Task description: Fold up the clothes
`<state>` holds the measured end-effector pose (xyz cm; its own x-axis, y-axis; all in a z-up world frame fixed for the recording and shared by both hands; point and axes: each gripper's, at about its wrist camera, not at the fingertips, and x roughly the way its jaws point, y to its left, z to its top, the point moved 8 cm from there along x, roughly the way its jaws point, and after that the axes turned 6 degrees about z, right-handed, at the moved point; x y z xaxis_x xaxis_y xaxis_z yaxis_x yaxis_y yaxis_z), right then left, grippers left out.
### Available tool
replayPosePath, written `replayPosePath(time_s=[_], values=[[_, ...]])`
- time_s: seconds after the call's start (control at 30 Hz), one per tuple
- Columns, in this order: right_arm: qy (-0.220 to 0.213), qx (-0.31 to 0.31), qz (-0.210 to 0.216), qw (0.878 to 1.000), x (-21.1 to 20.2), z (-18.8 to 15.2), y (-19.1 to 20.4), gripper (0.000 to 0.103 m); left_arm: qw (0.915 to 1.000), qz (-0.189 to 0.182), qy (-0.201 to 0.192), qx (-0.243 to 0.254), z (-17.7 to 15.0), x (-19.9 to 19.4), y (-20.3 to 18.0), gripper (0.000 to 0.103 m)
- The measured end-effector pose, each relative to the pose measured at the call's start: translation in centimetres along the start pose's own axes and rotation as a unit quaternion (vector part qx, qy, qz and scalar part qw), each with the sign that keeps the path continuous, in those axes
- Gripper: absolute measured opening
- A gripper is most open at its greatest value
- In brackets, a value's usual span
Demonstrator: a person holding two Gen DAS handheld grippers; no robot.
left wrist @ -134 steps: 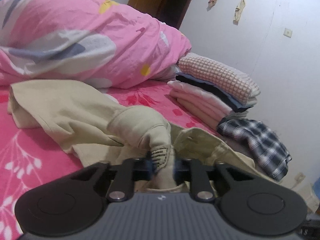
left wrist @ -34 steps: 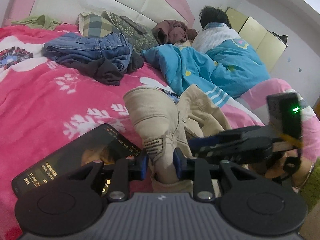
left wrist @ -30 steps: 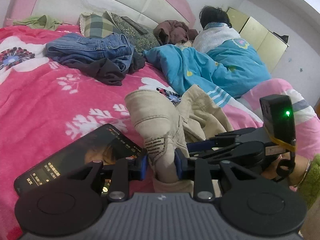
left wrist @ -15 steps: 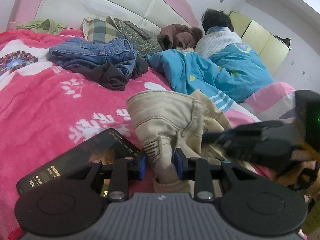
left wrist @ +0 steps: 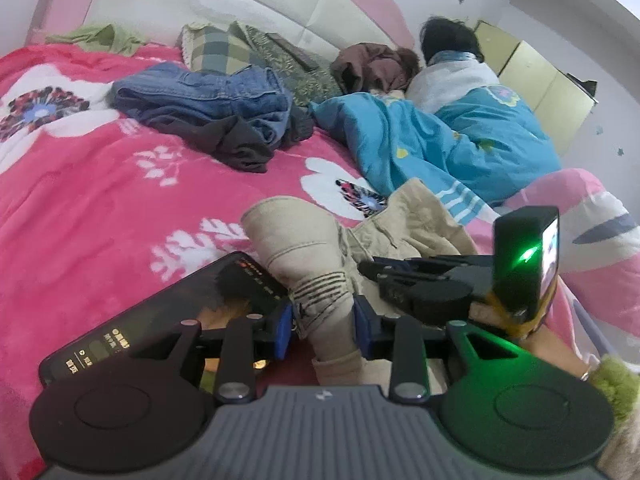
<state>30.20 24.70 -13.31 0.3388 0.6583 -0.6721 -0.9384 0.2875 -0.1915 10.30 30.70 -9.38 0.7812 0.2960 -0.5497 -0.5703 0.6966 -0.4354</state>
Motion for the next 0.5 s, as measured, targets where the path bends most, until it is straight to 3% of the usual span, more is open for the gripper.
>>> replayPosePath(time_s=[0.17, 0.5], values=[[-0.018, 0.001, -0.062, 0.998, -1.7, 0.8, -0.9, 0.003, 0.9999, -0.001, -0.001, -0.014, 0.3, -0.2, 0.4, 0.034], [0.002, 0.023, -0.037, 0.999, 0.6, 0.5, -1.4, 0.006, 0.9998, 0.012, -0.005, -0.015, 0.5, 0.0, 0.6, 0.034]])
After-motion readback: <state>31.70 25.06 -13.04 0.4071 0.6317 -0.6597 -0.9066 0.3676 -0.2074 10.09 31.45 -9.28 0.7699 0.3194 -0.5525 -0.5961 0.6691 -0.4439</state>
